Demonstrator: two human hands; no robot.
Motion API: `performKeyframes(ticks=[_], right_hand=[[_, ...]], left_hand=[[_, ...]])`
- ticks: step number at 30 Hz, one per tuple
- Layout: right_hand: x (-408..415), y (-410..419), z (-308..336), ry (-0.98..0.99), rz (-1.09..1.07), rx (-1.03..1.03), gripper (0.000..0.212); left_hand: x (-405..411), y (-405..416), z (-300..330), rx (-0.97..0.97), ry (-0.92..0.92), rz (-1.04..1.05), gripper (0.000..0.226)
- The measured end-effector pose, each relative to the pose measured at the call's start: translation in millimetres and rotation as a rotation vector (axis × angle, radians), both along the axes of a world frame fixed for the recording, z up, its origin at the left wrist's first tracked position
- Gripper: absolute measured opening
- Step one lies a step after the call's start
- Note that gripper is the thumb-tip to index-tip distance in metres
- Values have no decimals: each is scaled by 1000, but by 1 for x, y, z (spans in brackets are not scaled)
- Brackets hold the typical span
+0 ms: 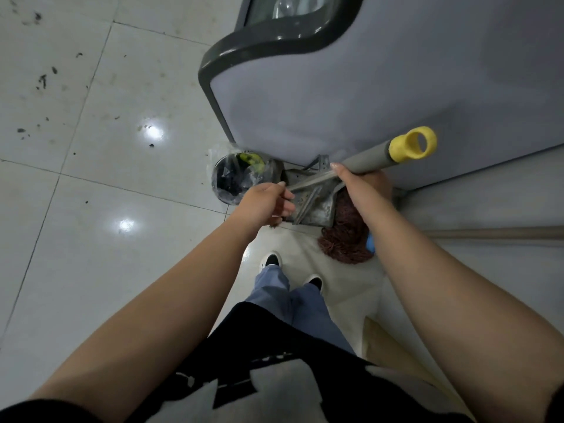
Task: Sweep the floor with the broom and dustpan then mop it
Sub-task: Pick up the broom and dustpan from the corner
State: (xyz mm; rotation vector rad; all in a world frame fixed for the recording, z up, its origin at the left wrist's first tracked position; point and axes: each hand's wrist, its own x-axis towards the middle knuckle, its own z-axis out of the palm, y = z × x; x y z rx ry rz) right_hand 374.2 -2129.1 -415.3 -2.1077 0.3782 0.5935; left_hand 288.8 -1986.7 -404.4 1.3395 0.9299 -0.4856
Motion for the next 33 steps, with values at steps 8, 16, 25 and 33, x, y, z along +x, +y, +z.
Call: performKeyframes(ticks=[8, 16, 25, 33], right_hand=[[-40, -29, 41, -2, -41, -50, 36], [-95, -81, 37, -73, -194, 69, 38], [-185, -147, 54, -14, -301, 268, 32], [-237, -133, 67, 109, -175, 488, 20]], left_hand=[[-17, -24, 13, -9, -25, -80, 32], [-89, -68, 21, 19, -69, 9, 30], [-165, -137, 4, -119, 52, 110, 37], [-214, -130, -26, -350, 244, 467, 43]])
